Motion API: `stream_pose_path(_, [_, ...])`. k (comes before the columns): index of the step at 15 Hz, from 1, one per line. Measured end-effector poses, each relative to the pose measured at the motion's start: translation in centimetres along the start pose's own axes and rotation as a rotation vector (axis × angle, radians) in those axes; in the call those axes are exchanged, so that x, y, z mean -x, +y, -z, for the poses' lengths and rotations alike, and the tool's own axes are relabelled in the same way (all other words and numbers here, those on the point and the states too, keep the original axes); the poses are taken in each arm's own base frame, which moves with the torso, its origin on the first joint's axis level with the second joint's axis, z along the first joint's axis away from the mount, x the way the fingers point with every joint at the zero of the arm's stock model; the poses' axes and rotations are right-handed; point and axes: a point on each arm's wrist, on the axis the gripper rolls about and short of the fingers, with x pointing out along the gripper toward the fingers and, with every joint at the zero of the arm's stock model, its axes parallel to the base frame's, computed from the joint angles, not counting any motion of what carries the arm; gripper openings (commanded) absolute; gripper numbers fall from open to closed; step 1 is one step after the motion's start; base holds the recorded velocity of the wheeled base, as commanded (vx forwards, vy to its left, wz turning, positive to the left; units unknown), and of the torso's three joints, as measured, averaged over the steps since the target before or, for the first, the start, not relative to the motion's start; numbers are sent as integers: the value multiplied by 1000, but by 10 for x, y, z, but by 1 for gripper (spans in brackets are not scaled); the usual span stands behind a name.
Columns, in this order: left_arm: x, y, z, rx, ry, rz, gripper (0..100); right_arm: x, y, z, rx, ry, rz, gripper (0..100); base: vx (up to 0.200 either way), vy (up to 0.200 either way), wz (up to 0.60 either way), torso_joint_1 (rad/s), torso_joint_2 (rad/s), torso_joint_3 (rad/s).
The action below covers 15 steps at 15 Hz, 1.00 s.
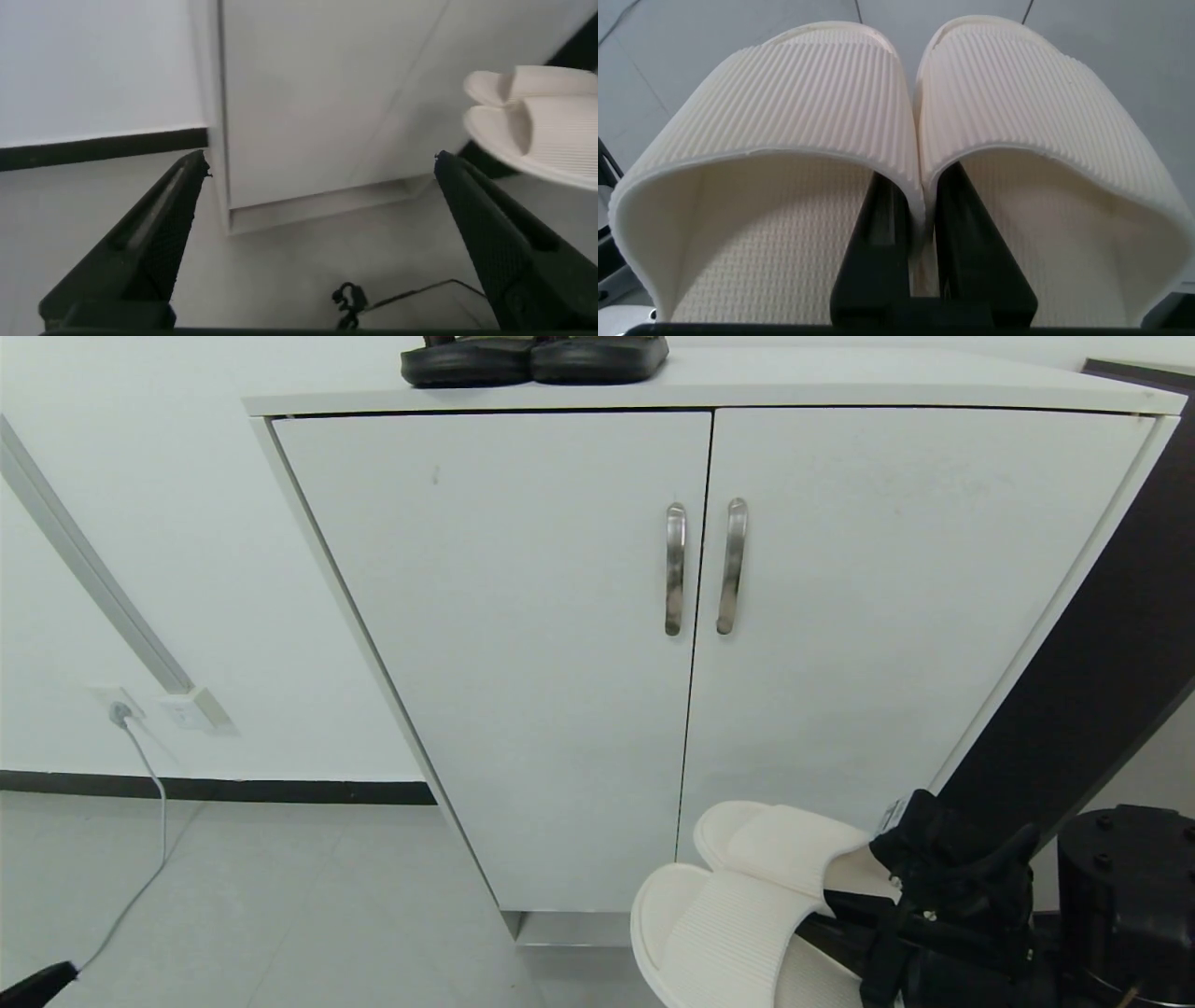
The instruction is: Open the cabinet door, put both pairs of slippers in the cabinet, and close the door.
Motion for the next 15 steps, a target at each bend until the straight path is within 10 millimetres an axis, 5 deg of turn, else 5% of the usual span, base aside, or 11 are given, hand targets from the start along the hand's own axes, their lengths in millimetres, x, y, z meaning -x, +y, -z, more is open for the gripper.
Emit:
stream_pose_path(6, [-77, -5, -40, 22, 80, 303, 100, -1, 0, 1, 0, 6, -1, 0, 0, 0, 0, 0, 0, 0])
stream_pose_path(15, [-160, -79, -98, 112, 111, 678, 100, 0, 0, 4, 1, 17, -3, 0, 0, 0, 0, 0, 0, 0])
